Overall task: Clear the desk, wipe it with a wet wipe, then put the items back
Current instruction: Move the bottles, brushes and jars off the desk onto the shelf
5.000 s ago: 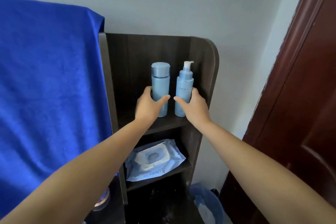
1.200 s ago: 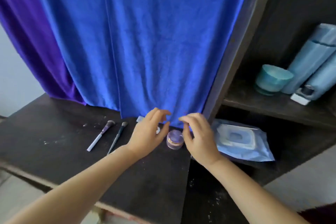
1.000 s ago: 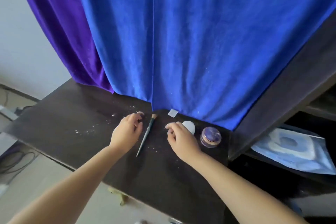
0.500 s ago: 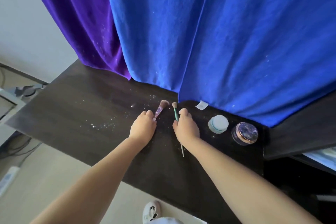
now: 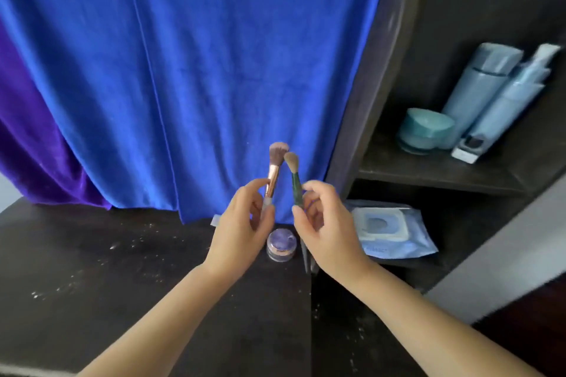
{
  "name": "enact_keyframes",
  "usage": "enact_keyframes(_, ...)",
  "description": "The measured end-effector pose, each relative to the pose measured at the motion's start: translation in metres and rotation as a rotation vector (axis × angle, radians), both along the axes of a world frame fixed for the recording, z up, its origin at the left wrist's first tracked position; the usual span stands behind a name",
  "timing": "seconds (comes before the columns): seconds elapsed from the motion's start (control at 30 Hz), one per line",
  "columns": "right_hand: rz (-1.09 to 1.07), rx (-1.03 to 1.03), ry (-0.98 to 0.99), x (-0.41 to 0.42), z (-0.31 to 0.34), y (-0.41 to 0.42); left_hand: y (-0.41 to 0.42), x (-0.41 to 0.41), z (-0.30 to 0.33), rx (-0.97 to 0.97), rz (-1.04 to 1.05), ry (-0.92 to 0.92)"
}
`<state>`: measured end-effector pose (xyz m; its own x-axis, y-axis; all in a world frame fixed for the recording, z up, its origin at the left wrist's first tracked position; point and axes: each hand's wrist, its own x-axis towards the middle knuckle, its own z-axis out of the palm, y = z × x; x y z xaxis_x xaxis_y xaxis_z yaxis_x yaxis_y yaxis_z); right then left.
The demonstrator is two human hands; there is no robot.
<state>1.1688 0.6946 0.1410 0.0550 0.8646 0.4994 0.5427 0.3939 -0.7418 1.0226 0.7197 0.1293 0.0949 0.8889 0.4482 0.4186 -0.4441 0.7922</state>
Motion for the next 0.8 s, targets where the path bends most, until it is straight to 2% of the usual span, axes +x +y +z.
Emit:
enact_keyframes(0.13,-0.106,0.152,0.084,0.082,0.040,-0.031,-0.031,0.071,0.034,0.104,-0.113,0.066)
enact_keyframes(0.23,-0.201,0.146,0.044,0.131,0.062,-0.023,-0.037,0.116,0.057,0.157,-0.087,0.260)
enact_keyframes(0.33,-0.255,0.016,-0.062,0.153,0.074,0.000,-0.024,0.153,0.080,0.205,0.017,0.514)
enact_keyframes(0.43,-0.287,-0.150,-0.166,0.157,0.082,0.024,0.000,0.181,0.097,0.122,0.151,0.875)
enact_keyframes(0.5,-0.304,-0.233,-0.254,0.154,0.085,0.039,0.011,0.194,0.106,0.046,0.199,1.036)
enact_keyframes(0.67,-0.376,-0.361,-0.551,0.145,0.092,0.054,0.026,0.213,0.118,-0.079,0.202,1.186)
enact_keyframes(0.8,-0.389,-0.336,-0.600,0.145,0.091,0.058,0.030,0.215,0.118,-0.068,0.188,1.350)
